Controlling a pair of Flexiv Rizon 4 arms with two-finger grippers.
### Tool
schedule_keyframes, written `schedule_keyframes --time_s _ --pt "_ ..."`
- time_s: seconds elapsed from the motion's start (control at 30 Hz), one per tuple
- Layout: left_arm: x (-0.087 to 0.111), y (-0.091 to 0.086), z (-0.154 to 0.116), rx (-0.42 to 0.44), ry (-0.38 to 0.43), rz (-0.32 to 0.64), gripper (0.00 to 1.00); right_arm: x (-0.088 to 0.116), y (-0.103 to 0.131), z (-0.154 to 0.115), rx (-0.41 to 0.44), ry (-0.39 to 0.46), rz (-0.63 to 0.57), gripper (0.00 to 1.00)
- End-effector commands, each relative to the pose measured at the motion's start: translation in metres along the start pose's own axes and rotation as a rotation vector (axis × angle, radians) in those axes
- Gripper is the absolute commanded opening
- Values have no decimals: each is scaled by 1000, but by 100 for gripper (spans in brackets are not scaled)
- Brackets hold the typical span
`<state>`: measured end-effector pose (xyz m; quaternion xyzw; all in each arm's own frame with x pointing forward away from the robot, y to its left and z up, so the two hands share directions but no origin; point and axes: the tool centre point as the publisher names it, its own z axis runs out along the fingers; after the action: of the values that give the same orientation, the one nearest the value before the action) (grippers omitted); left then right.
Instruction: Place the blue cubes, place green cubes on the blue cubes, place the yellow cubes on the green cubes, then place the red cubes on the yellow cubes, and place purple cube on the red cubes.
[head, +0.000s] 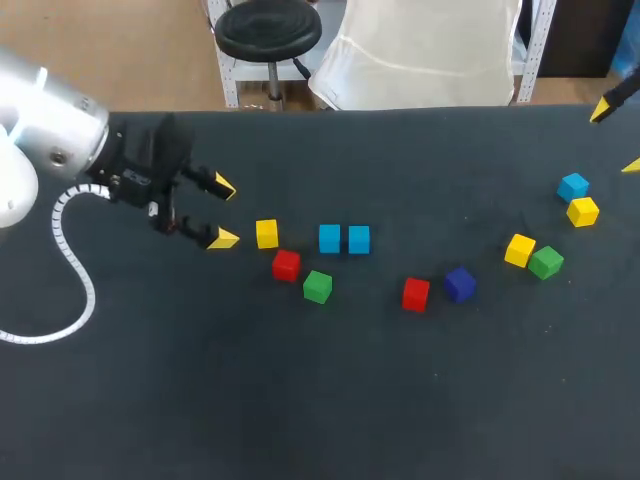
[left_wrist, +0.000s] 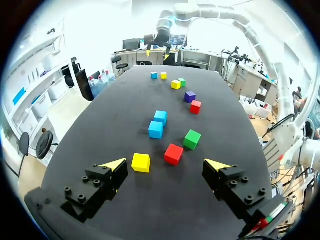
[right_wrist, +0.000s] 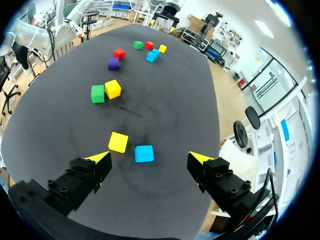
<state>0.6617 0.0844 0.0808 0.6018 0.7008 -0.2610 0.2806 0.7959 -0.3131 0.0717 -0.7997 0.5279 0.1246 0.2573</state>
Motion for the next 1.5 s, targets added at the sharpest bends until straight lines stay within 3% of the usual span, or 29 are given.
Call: schedule_keyframes --time_s 0.03,0.23,0.53,1.13,1.5 --pt "1 0 0 -1 -2 2 100 17 -11 14 -77 -103 -29 100" --pt "1 0 0 -1 -2 2 100 24 -6 24 -111 -132 -73 100" --pt "1 0 0 -1 -2 2 100 29 -1 33 -94 -179 -67 100" --pt "1 0 0 -1 -2 2 100 19 10 53 -89 -257 -65 98" --pt "1 0 0 -1 -2 2 100 15 10 64 -95 -273 -46 87"
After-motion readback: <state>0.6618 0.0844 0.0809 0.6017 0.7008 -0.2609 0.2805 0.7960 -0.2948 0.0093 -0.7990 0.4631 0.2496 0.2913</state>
